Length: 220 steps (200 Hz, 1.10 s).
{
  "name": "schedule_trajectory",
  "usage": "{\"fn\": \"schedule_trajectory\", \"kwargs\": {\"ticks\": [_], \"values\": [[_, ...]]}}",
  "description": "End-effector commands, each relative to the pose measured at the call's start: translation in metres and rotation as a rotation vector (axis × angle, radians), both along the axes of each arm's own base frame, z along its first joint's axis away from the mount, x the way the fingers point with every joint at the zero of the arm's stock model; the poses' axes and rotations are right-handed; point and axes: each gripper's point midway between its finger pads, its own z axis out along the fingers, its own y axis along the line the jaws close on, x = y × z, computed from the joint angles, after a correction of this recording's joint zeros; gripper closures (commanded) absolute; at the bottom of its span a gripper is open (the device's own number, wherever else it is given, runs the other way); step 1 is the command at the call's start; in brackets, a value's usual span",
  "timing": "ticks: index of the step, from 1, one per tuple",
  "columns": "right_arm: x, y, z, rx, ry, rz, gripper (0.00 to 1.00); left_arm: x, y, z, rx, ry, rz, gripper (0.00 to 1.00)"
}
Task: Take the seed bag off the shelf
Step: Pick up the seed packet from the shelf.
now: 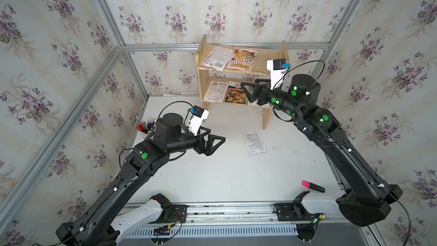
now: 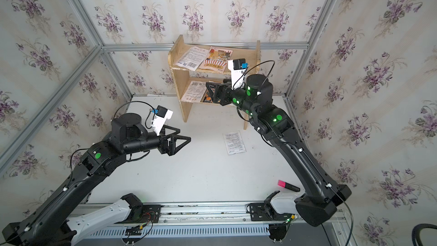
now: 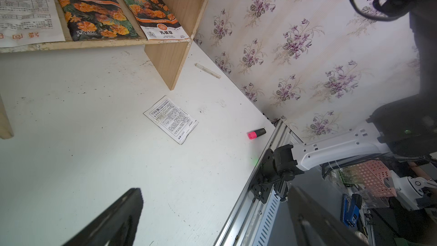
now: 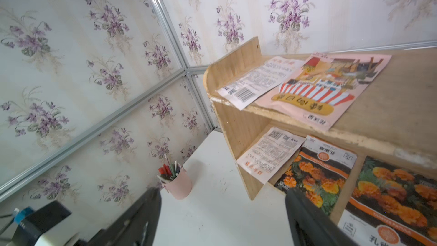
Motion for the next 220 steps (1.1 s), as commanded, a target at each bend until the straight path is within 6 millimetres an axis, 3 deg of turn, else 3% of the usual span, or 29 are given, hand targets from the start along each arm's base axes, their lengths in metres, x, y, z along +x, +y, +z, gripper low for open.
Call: {"fn": "schedule_trajectory", "kwargs": {"ticks": [1, 57, 88, 139, 141, 144, 220], "values": [[0.022, -0.003, 0.008, -0.065, -0.039, -0.081, 0.05, 0.003, 0.001, 0.002, 0.017, -0.011, 0.006, 0.01], [0.081, 0.003, 0.011, -0.151, -0.063, -0.219, 0.00, 0.011, -0.002, -0.003, 0.042, 0.004, 0.016, 0.00], [0.120, 0.001, -0.006, -0.185, -0.036, -0.276, 0.00, 0.013, -0.003, -0.009, 0.061, 0.014, 0.016, 0.01], [0.152, 0.013, -0.018, -0.211, -0.045, -0.284, 0.00, 0.018, -0.002, -0.025, 0.101, 0.034, 0.032, 0.00], [0.160, 0.000, -0.018, -0.211, -0.042, -0.311, 0.00, 0.019, -0.002, -0.026, 0.102, 0.036, 0.032, 0.01], [0.164, -0.004, -0.019, -0.212, -0.042, -0.318, 0.00, 0.019, -0.002, -0.027, 0.104, 0.038, 0.032, 0.00], [0.185, 0.004, -0.041, -0.303, -0.056, -0.306, 0.00, 0.023, -0.004, -0.032, 0.114, 0.051, 0.034, 0.00]]}}
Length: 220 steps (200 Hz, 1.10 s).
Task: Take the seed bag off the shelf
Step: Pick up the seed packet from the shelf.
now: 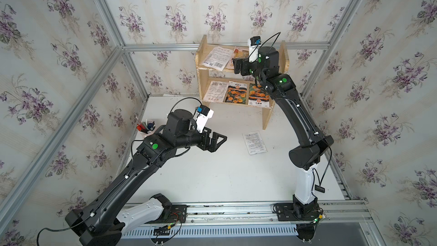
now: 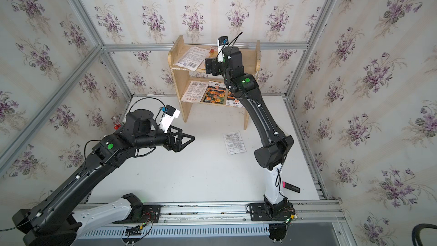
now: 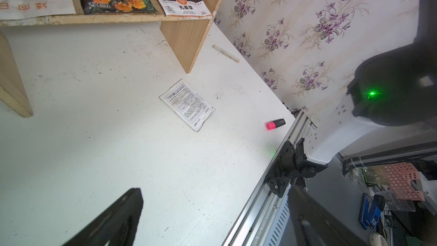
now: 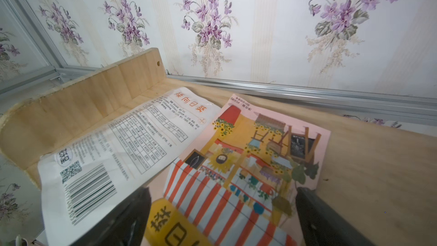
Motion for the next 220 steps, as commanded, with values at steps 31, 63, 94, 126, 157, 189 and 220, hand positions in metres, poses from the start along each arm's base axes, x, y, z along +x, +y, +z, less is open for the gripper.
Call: {"fn": "schedule_trajectory", "kwargs": {"ticks": [31, 63, 94, 126, 157, 189, 220], "values": [[0.001, 0.003, -0.010, -0.054, 0.013, 0.028, 0.00, 0.001, 0.002, -0.001, 0.011, -0.011, 0.004, 0.00], [-0.003, 0.003, -0.021, -0.108, 0.045, 0.051, 0.00, -0.001, 0.003, 0.000, 0.007, -0.014, 0.003, 0.01], [-0.011, -0.004, -0.022, -0.152, 0.062, 0.043, 0.01, -0.001, 0.002, 0.003, 0.001, -0.018, 0.000, 0.00], [-0.021, -0.013, -0.012, -0.174, 0.055, 0.029, 0.02, -0.002, 0.001, 0.005, -0.012, -0.020, -0.003, 0.00], [-0.031, -0.021, -0.008, -0.202, 0.060, 0.024, 0.03, -0.003, 0.000, 0.006, -0.023, -0.022, -0.010, 0.01], [-0.040, -0.026, -0.004, -0.212, 0.064, 0.028, 0.03, -0.004, -0.001, 0.007, -0.035, -0.022, -0.013, 0.00], [-0.052, -0.031, 0.015, -0.190, 0.030, 0.032, 0.03, -0.005, -0.001, 0.010, -0.045, -0.027, -0.013, 0.01]]}}
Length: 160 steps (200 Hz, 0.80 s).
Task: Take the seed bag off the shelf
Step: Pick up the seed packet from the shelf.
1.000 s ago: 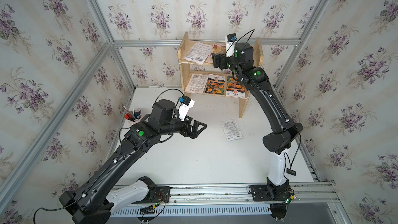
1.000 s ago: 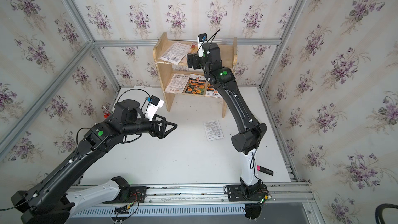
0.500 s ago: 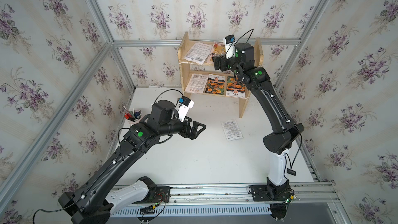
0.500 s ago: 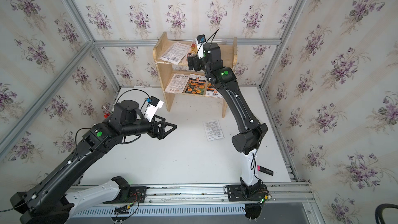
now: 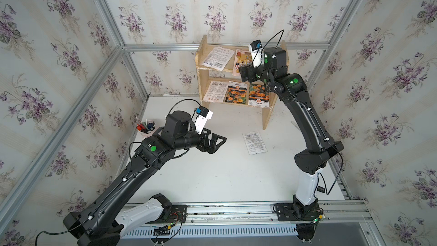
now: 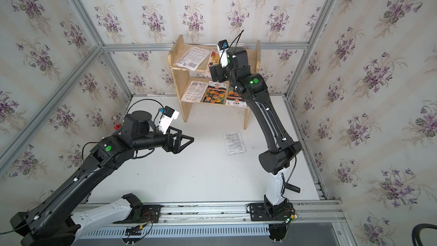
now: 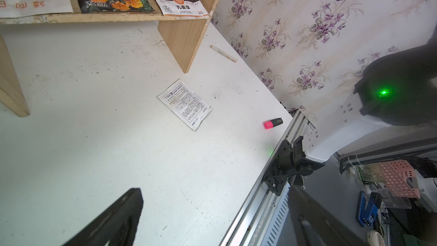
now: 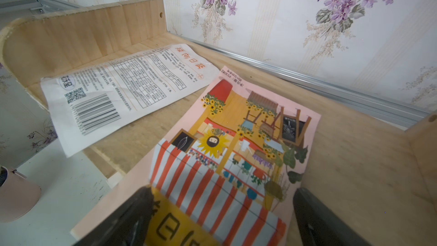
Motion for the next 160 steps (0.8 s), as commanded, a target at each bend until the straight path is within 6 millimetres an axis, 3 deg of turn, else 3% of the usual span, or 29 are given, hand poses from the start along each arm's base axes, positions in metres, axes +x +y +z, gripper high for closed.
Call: {"fn": "schedule_trajectory", "kwargs": {"ticks": [1, 41, 64, 115, 160], "values": [[-0.010, -0.006, 0.016, 0.013, -0.028, 0.000, 0.04, 0.000, -0.002, 0.009, -0.031, -0.021, -0.006, 0.01], [-0.035, -0.011, 0.061, 0.136, -0.100, 0.032, 0.03, -0.001, -0.001, 0.013, -0.041, -0.037, -0.003, 0.00], [-0.048, -0.018, 0.073, 0.243, -0.083, 0.007, 0.03, -0.001, -0.001, 0.015, -0.048, -0.038, -0.004, 0.00], [-0.083, -0.027, 0.065, 0.567, 0.029, 0.001, 0.04, -0.007, 0.004, 0.019, -0.052, -0.060, -0.002, 0.01], [-0.092, -0.061, 0.037, 0.884, 0.127, -0.025, 0.10, -0.013, 0.007, 0.022, -0.063, -0.066, -0.006, 0.00]]}}
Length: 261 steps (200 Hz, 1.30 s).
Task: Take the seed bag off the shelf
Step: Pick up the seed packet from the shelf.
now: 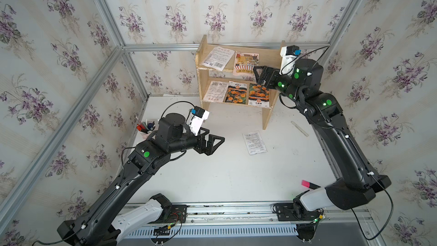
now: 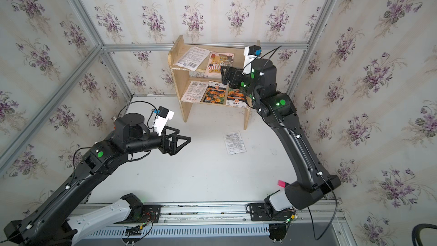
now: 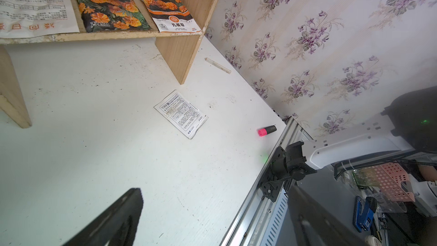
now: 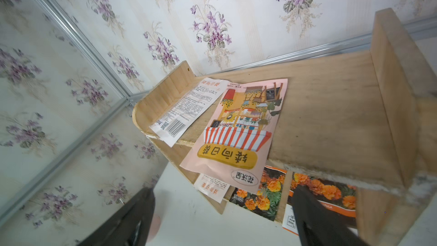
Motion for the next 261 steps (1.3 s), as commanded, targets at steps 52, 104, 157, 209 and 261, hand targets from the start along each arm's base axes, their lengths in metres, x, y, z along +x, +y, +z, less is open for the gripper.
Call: {"fn": "schedule_trajectory", "kwargs": {"ticks": [52, 104, 157, 209, 261], "values": [[0.008, -0.026, -0.017, 0.418, 0.051, 0.086, 0.23, -0.004, 0.000, 0.003, -0.008, -0.004, -0.013, 0.01], [0.021, -0.009, -0.028, 0.462, 0.085, 0.175, 0.35, -0.001, -0.002, -0.003, -0.010, 0.008, -0.009, 0.00], [0.034, 0.005, -0.034, 0.498, 0.105, 0.236, 0.42, -0.001, 0.000, -0.002, -0.006, 0.004, 0.000, 0.00], [0.037, 0.021, -0.030, 0.497, 0.106, 0.271, 0.47, -0.002, 0.003, -0.004, 0.004, 0.002, 0.007, 0.01], [0.043, 0.034, -0.035, 0.495, 0.118, 0.279, 0.52, -0.005, 0.006, -0.002, 0.010, -0.006, 0.010, 0.01]]}}
